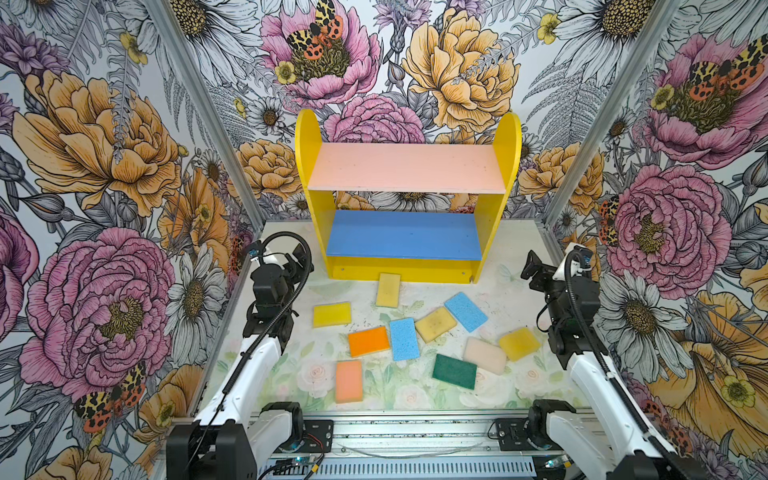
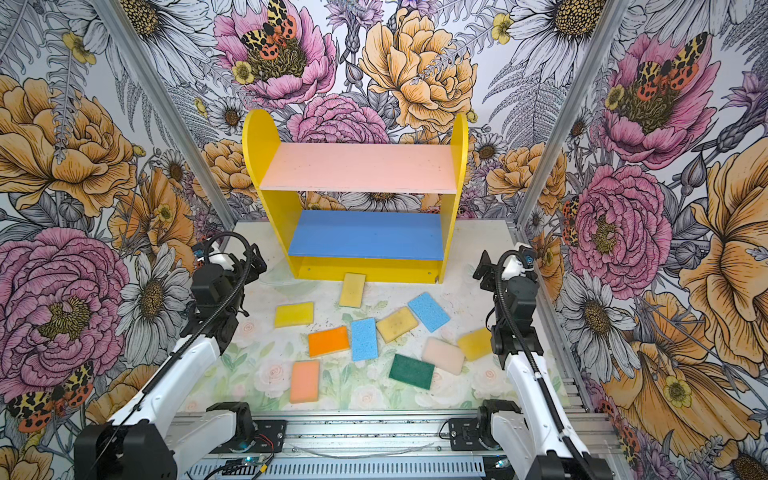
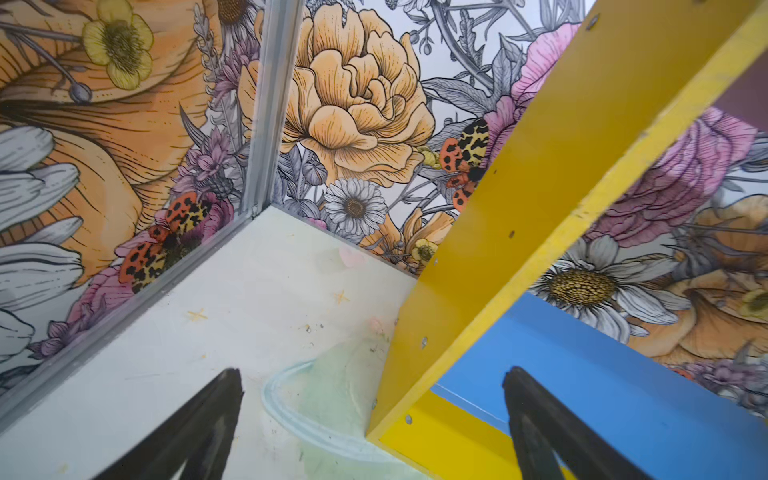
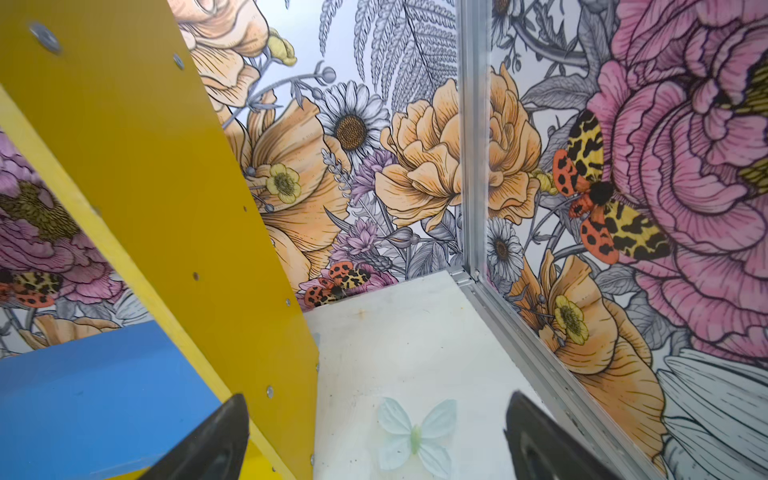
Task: Place and organize the cleaning sponges onto the shelf
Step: 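Reach both grippers forward over the scattered sponges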
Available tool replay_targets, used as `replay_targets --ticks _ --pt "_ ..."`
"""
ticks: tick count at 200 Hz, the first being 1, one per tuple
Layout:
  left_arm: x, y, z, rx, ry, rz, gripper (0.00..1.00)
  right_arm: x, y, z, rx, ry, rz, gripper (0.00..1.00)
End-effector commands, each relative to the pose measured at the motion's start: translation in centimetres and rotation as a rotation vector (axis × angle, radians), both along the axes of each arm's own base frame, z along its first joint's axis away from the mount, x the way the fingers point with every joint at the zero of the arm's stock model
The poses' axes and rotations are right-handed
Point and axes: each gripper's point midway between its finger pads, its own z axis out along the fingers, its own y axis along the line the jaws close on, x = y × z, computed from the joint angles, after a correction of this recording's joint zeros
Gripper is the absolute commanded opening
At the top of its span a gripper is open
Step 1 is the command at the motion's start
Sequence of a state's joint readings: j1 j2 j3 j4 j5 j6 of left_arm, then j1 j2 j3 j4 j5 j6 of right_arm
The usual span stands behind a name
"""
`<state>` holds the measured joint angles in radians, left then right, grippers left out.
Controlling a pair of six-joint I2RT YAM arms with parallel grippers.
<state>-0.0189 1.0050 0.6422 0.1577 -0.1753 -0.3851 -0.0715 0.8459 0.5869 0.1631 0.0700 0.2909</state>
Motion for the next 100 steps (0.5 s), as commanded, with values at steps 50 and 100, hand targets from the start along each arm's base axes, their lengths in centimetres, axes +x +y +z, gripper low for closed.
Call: replay_targets --ticks 50,100 --pt "-6.9 -9.5 -1.7 -0.3 0.227 -0.418 0.99 -5.9 7.1 -1.0 0.347 0.305 0.314 0.99" --pt "-10.7 -13.0 -2.1 -0.324 0.346 -0.582 0.99 -7.7 10.6 -1.9 0.427 0.456 0.438 0.99"
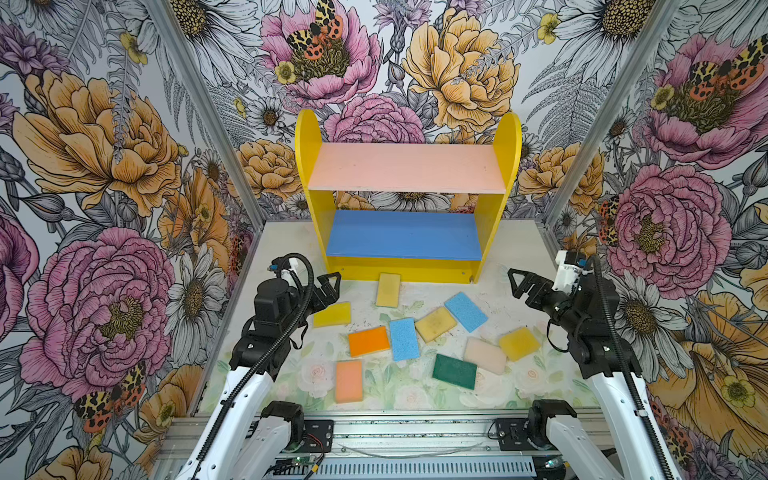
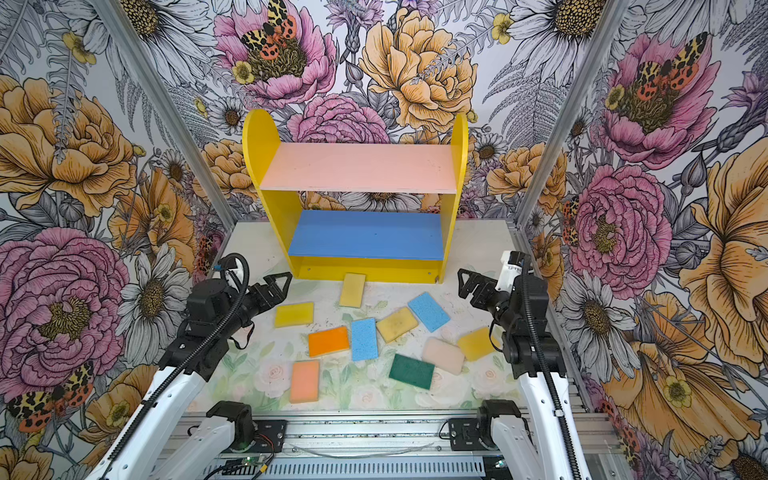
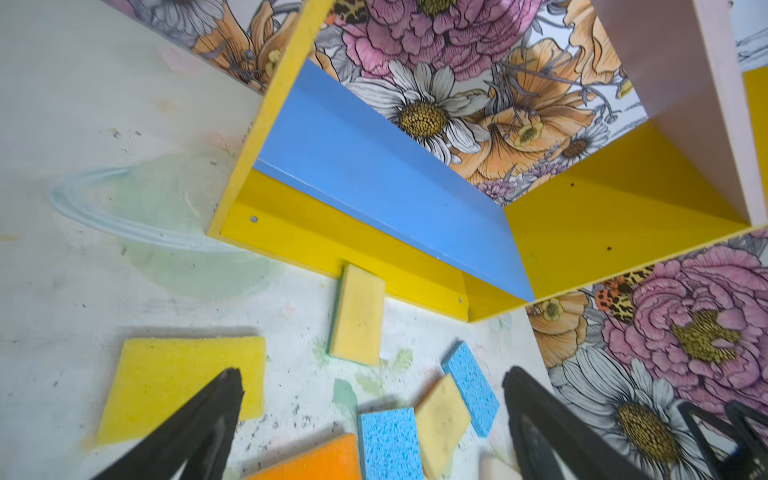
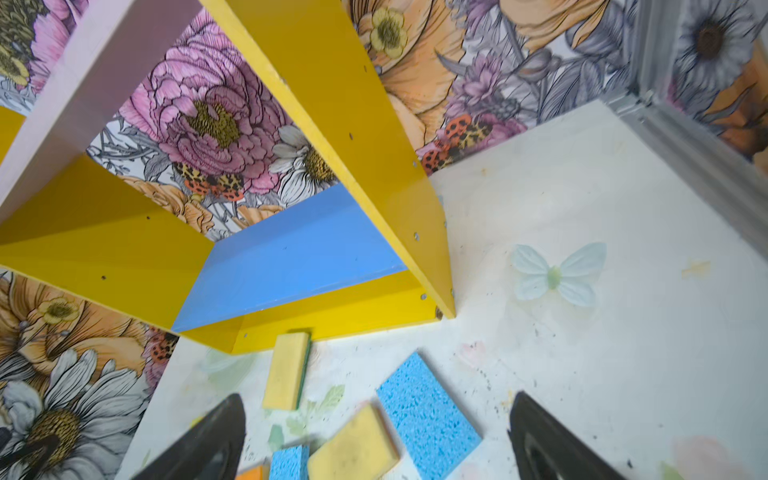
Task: Place and organize the cleaning sponges onto the shelf
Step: 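Reach both grippers forward over the scattered sponges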
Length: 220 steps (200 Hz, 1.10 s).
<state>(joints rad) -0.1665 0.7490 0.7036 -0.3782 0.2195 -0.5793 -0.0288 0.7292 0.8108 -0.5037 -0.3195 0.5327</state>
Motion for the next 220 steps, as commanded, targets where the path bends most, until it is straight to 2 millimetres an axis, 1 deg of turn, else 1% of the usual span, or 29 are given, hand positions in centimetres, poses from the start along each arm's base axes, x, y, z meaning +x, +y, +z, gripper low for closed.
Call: replay_targets --ticks 1,24,49,63,94,110,126,146,169,197,204,220 --pt "-2.7 -2.1 -0.8 -0.044 0.098 -0.118 0.99 -1.8 2.4 -0.9 0.069 0.125 0.094 0.99" --pt "-3.5 -3.9 -2.5 -0.073 0.164 -0.166 0.99 -2.8 3.6 -2.1 0.068 0.197 0.138 0.99" --pt "-4.5 -6.1 -4.6 -0.024 0.214 -0.213 0.99 -3.4 4.6 -3.6 0.087 0.253 0.165 0.99" --pt "-5.1 -7.1 -5.2 -0.001 0.227 -0.23 0.99 -3.4 5.0 -4.7 0.088 0.288 0.177 0.99" --pt "-5.7 -8.7 -6.6 0.014 0.279 -0.258 0.99 -3.7 5.6 -7.8 0.065 0.377 0.189 0.99" --pt "-5.9 -9.7 -7.6 0.037 0.317 -0.286 0.99 -4.1 5.7 -9.9 0.05 0.435 0.179 0.99" --pt "-5.8 -10.6 -8.4 0.054 0.349 -0.309 0.99 -4.5 5.8 -11.3 0.033 0.472 0.175 0.97" --pt "-5.6 -11.9 -8.9 0.027 0.379 -0.333 0.99 -4.8 5.9 -12.2 0.019 0.495 0.177 0.96" --pt "-5.6 -13.3 -9.6 -0.022 0.411 -0.355 0.99 -5.0 6.9 -12.9 0.014 0.526 0.216 0.89" --pt "-5.7 -13.8 -10.2 -0.06 0.436 -0.347 0.99 -5.0 9.2 -13.4 0.018 0.545 0.309 0.81" --pt "-5.7 -13.7 -10.2 -0.068 0.438 -0.342 0.99 -4.9 9.9 -13.6 0.015 0.55 0.33 0.78" --pt "-5.7 -13.6 -10.5 -0.07 0.444 -0.329 0.99 -4.9 11.5 -13.9 -0.001 0.554 0.379 0.76"
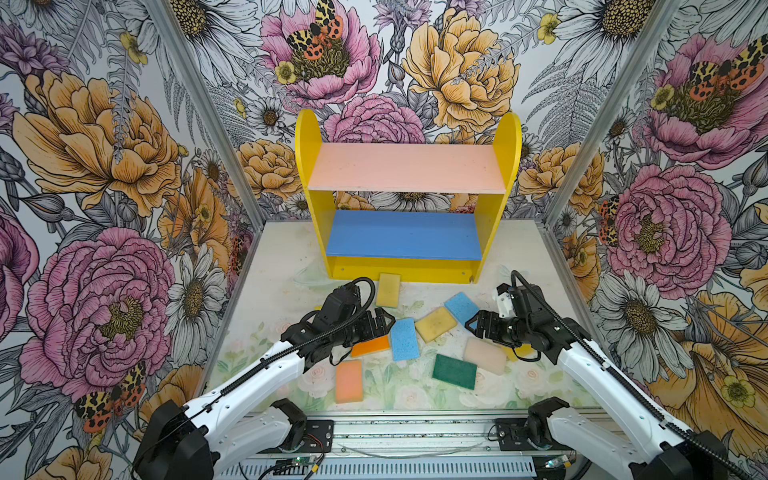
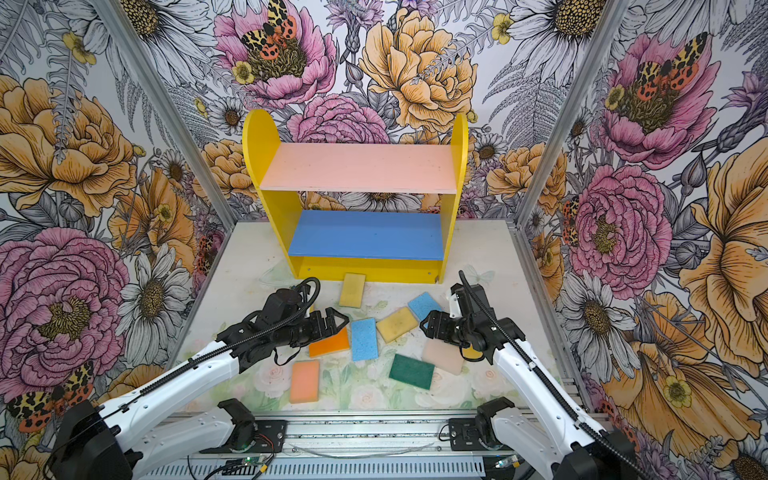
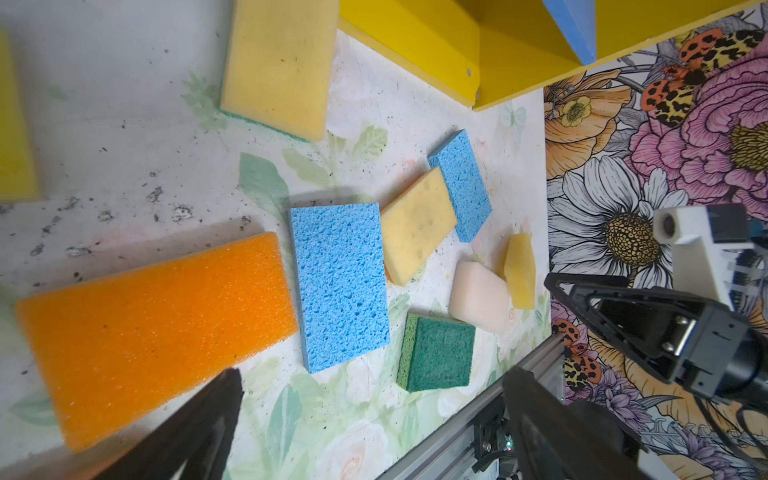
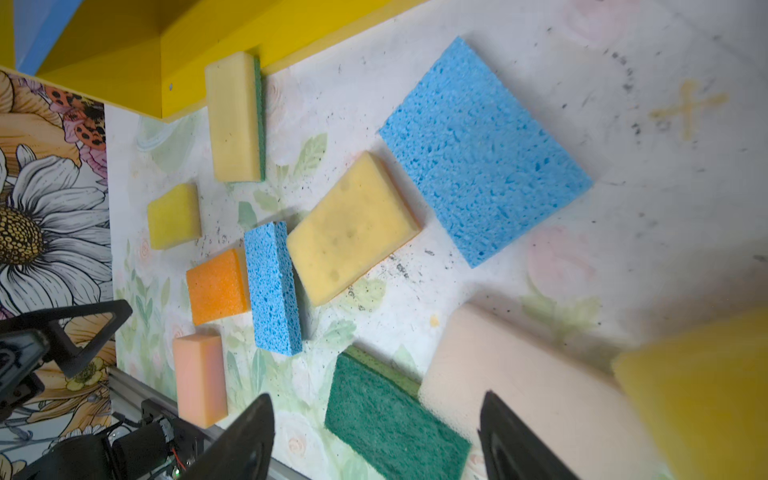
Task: Place and organize the cleaning sponges onto the shelf
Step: 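Reach both grippers forward over the scattered sponges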
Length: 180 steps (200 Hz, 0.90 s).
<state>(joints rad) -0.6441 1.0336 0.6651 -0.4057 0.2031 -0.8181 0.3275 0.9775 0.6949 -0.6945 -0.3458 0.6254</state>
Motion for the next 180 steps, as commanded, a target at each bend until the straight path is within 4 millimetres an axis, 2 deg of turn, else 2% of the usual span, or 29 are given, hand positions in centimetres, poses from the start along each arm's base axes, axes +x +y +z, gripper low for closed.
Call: replay_targets --ticks 1,43,84,112,142,180 --pt "-0.1 -0.5 0.2 -0.047 0.007 0.016 0.99 0.8 2.4 0.7 0.027 -0.038 0.069 0.76" --pt "1.3 -0.6 -1.0 -0.047 0.04 0.024 0.95 1.5 6.4 0.2 0.028 -0.044 0.164 0.74" --pt "4.4 0.2 -2.6 -0.033 0.109 0.043 0.91 3.6 9.6 0.2 0.081 -0.085 0.235 0.65" --pt "5.2 0.2 -3.1 -0.037 0.131 0.017 0.91 4.9 11.7 0.1 0.081 -0.078 0.277 0.62" --pt "5.3 0.4 -3.4 -0.03 0.121 0.01 0.9 5.0 14.0 -0.9 0.08 -0.036 0.33 0.57" --pt "5.3 0.8 -3.1 -0.031 0.097 0.011 0.9 3.9 15.3 -2.8 0.037 0.01 0.346 0.53"
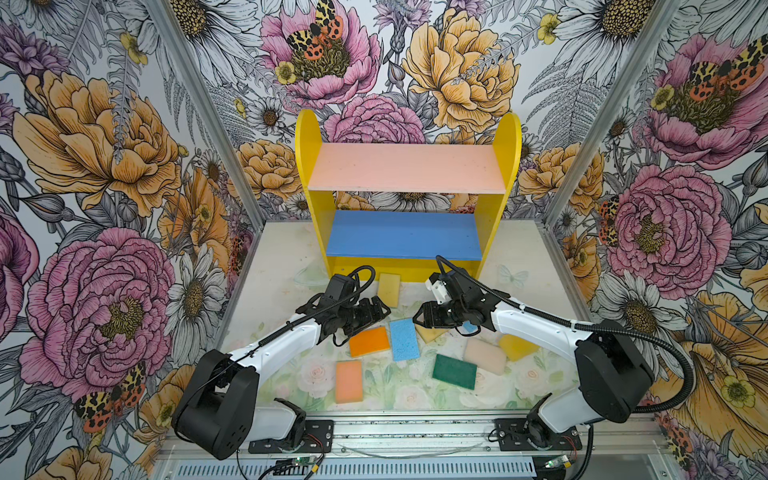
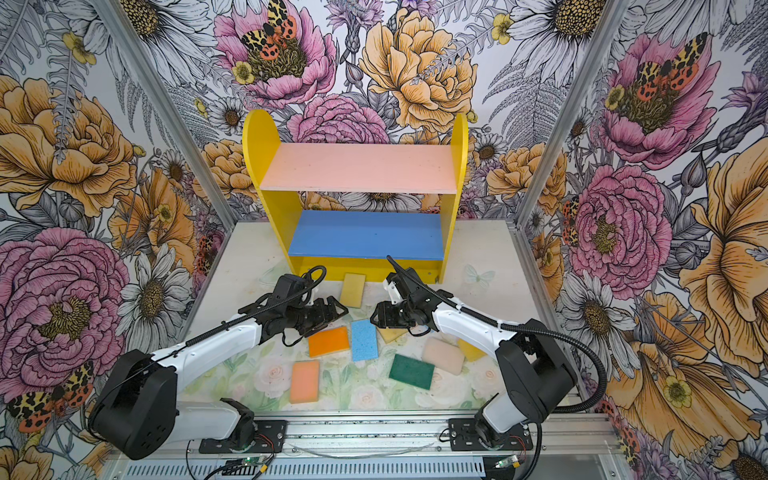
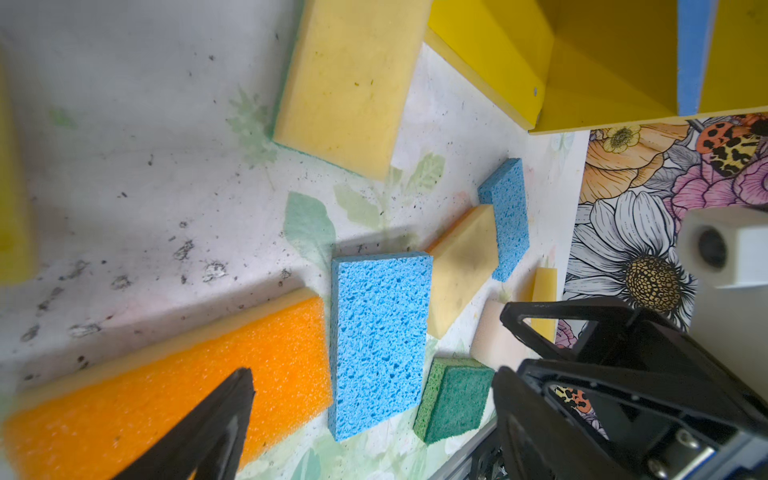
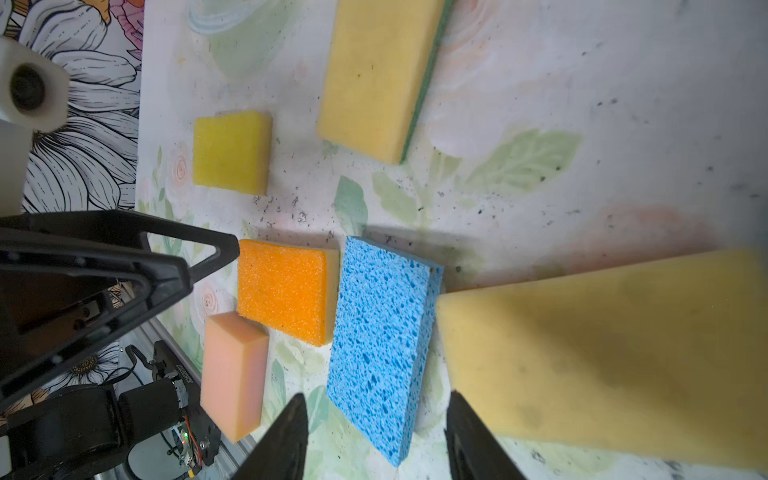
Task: Place and organize the cleaning sponges onto the shelf
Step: 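Reach both grippers forward over the scattered sponges, then grasp the blue cellulose sponge with the right gripper while the left gripper hovers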
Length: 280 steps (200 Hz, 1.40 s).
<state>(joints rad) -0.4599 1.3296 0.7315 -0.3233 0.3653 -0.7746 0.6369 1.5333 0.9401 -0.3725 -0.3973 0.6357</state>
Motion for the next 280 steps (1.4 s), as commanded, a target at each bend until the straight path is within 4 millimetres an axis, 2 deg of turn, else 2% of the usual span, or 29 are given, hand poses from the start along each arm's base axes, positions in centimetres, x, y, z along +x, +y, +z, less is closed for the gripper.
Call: replay_targets --ticks 1,42,100,173,212,238,256,280 --pt "0.4 -0.2 1.4 -0.029 -0.064 -0.027 0.9 -0.3 1.2 -0.2 -0.01 -0.007 0.016 0.53" --pt "-1.0 0.2 1.2 -0.061 -0.066 -0.03 0.9 -1.5 2.3 -2.1 -0.071 0.013 0.024 0.49" --pt "-1.9 0.8 1.2 -0.083 -0.075 -0.034 0.9 -2.4 2.3 -4.1 -0.123 0.064 0.002 0.44" --pt "-1.5 0.6 0.6 -0.127 -0.069 -0.057 0.9 -2.6 2.2 -6.0 -0.165 0.106 -0.012 0.4" --pt "-1.4 1.0 0.4 -0.137 -0.069 -0.059 0.9 -2.3 2.6 -6.2 -0.164 0.119 -0.017 0.34" --pt "-1.5 1.1 0.3 -0.153 -0.066 -0.055 0.91 -2.1 3.0 -6.1 -0.156 0.124 -0.015 0.25" --pt "-1.7 1.2 0.4 -0.157 -0.067 -0.051 0.9 -2.0 3.2 -5.5 -0.142 0.114 -0.012 0.16" --pt "-1.9 1.5 0.8 -0.156 -0.073 -0.044 0.91 -1.8 3.3 -3.5 -0.113 0.081 -0.015 0.07"
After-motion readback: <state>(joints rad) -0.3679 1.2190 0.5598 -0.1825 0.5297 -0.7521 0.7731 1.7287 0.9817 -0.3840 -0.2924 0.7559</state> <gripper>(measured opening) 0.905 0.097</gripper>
